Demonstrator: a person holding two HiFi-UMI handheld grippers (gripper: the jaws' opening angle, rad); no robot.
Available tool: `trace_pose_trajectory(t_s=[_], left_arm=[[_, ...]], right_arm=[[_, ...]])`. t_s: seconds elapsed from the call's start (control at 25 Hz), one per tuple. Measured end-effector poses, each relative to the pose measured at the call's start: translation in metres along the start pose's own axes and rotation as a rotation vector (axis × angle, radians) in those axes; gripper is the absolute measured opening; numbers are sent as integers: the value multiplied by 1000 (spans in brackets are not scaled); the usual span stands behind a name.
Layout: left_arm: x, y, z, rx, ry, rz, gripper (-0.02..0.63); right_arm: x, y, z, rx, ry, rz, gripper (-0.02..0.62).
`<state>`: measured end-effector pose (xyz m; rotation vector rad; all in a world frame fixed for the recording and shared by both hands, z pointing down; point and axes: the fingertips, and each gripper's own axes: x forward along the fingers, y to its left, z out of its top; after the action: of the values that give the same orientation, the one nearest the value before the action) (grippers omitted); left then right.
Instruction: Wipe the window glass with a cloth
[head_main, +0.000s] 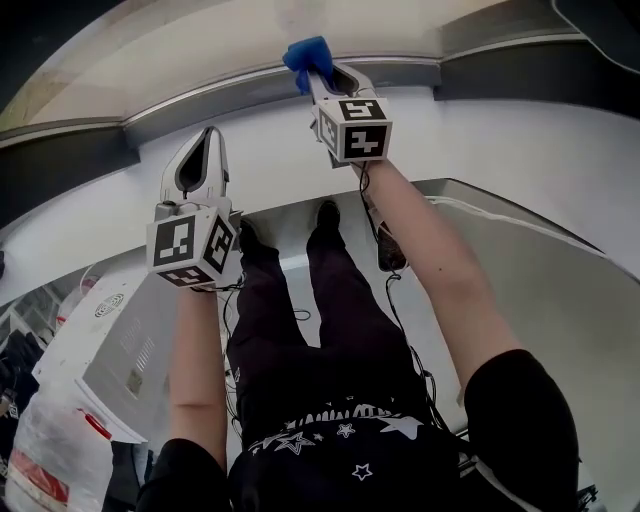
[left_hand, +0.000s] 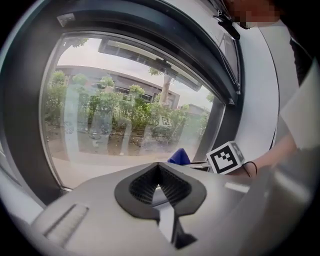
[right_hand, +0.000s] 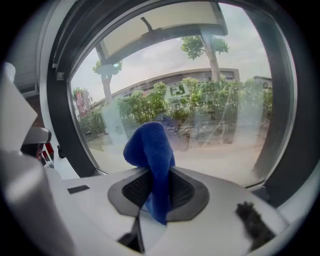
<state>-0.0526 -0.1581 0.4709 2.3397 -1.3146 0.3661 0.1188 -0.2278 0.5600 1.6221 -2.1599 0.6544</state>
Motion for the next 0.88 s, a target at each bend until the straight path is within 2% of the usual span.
trace_pose_trajectory(t_s=[0.44, 0.72, 0.88], left_arm=[[73, -109, -3, 51, 45, -105, 8], [98, -150, -8, 77, 75, -149, 8], [107, -154, -7, 83, 75, -149, 8]], right_arm=[[-53, -170, -14, 100, -20, -210, 75], [-74, -241, -24, 156, -16, -330, 75], [-79, -267, -24, 178, -27, -385, 76]])
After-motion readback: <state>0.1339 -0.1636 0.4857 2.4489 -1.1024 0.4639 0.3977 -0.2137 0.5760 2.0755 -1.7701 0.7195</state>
